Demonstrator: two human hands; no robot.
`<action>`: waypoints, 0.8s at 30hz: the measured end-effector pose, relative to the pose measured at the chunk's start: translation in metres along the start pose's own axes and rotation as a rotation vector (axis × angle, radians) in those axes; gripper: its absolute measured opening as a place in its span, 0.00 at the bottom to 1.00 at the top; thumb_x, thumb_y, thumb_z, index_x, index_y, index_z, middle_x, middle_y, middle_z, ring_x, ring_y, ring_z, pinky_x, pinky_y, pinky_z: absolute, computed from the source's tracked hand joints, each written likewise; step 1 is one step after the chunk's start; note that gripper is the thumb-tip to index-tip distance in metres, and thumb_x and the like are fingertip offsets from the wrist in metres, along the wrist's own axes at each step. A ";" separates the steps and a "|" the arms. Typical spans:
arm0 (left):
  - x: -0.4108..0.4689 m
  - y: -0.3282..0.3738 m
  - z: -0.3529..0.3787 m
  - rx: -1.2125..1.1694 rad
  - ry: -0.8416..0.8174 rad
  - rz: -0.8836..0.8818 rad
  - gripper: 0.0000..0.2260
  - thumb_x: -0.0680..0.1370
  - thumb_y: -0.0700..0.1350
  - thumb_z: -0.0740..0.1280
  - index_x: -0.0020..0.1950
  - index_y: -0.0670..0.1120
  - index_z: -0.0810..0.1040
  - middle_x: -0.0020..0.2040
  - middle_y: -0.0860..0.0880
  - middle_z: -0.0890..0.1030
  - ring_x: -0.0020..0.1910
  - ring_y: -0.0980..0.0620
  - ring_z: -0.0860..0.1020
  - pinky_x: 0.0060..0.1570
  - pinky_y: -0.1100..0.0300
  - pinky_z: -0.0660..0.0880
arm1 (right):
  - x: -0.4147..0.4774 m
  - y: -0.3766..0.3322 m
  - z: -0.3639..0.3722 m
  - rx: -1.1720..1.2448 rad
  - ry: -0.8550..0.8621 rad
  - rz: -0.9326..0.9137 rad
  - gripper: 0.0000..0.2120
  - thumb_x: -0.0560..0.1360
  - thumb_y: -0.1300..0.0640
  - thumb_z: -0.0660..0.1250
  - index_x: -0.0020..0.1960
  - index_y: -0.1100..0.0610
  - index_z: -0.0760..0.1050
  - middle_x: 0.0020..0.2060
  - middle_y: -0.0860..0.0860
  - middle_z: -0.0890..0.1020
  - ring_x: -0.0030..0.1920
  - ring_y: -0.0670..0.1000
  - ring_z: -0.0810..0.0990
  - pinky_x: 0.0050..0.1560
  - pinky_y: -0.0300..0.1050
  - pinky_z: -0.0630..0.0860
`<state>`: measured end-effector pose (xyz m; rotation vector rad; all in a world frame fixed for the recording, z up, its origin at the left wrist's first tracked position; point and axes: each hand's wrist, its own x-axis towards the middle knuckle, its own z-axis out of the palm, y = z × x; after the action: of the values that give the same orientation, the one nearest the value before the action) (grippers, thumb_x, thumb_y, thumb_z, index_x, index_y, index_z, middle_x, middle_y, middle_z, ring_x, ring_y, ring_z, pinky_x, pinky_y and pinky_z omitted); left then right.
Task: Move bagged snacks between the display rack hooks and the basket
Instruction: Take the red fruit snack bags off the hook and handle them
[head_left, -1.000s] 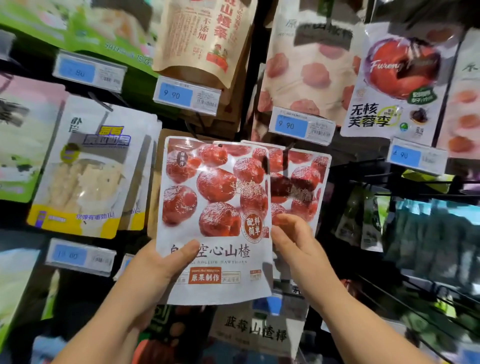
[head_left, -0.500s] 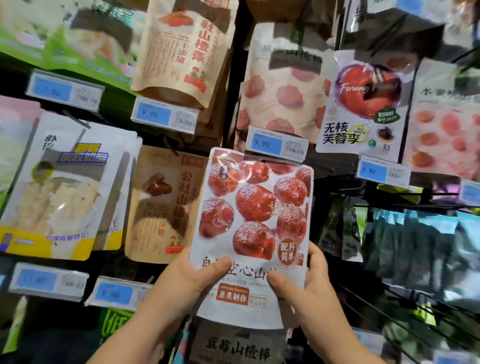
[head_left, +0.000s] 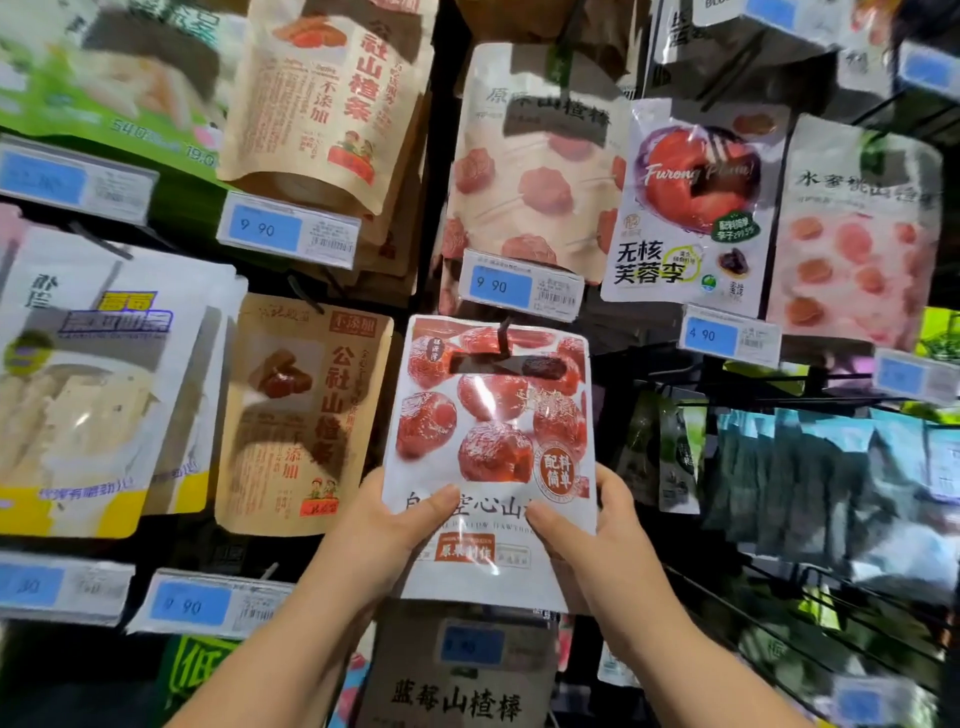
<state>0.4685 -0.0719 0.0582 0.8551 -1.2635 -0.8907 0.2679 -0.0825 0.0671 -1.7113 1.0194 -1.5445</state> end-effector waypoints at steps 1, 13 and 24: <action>0.004 -0.001 0.001 0.041 0.061 0.004 0.16 0.72 0.48 0.75 0.57 0.50 0.76 0.48 0.48 0.86 0.44 0.48 0.85 0.46 0.49 0.81 | 0.003 0.000 0.001 -0.017 0.011 0.005 0.28 0.67 0.47 0.79 0.61 0.41 0.68 0.54 0.45 0.83 0.54 0.48 0.84 0.57 0.55 0.80; 0.009 -0.023 0.010 0.494 0.417 0.174 0.37 0.72 0.50 0.75 0.75 0.52 0.58 0.71 0.45 0.67 0.68 0.44 0.68 0.65 0.45 0.70 | 0.000 0.017 -0.002 -0.329 0.000 0.073 0.31 0.73 0.49 0.74 0.71 0.47 0.62 0.49 0.46 0.82 0.47 0.43 0.82 0.43 0.37 0.75; -0.033 -0.052 0.122 0.763 0.255 0.457 0.28 0.70 0.50 0.76 0.67 0.45 0.72 0.63 0.36 0.71 0.68 0.32 0.63 0.68 0.42 0.53 | -0.085 0.044 -0.117 -0.522 0.139 0.095 0.09 0.76 0.54 0.71 0.52 0.44 0.73 0.44 0.47 0.81 0.42 0.42 0.77 0.45 0.33 0.72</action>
<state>0.3404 -0.0685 0.0107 1.1534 -1.4987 0.0953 0.1442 -0.0257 0.0015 -1.8691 1.6646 -1.4325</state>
